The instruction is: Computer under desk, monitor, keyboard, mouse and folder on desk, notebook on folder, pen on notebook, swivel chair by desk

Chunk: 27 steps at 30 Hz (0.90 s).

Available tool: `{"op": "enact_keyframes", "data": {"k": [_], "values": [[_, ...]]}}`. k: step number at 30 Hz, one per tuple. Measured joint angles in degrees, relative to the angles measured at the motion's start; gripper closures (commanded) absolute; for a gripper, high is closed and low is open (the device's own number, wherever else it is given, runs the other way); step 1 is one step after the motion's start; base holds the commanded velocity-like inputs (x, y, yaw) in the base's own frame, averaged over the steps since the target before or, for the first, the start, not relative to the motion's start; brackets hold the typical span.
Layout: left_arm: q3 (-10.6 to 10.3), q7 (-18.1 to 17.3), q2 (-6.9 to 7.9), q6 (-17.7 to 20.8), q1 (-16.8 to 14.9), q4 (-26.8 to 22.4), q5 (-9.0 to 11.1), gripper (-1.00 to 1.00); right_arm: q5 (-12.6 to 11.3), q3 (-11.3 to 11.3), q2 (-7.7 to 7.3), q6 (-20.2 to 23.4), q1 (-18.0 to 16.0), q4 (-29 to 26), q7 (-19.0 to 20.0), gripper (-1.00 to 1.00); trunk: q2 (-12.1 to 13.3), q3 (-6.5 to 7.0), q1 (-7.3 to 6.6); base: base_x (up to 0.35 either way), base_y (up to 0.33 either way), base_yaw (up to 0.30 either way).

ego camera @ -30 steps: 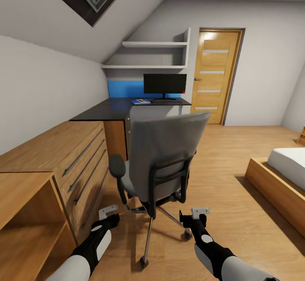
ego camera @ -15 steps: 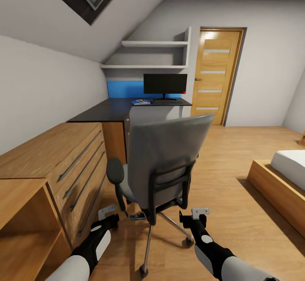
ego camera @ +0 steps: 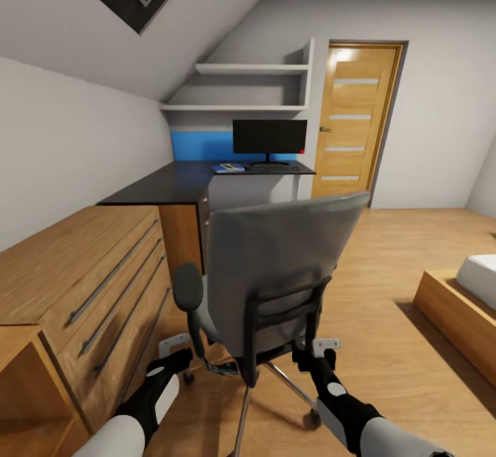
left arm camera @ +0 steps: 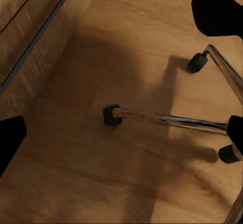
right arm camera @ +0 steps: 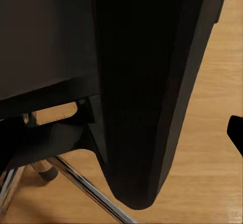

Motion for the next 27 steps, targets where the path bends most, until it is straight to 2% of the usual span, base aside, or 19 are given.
{"op": "enact_keyframes", "data": {"k": [27], "values": [[0.1,-0.1,-0.10,0.0,0.0,0.0,-0.1,-1.00,-0.2,0.1,-0.26,-0.1,0.0,0.3,0.0,-1.00,0.0,-0.01,0.00,0.319,-0.073,0.000]]}}
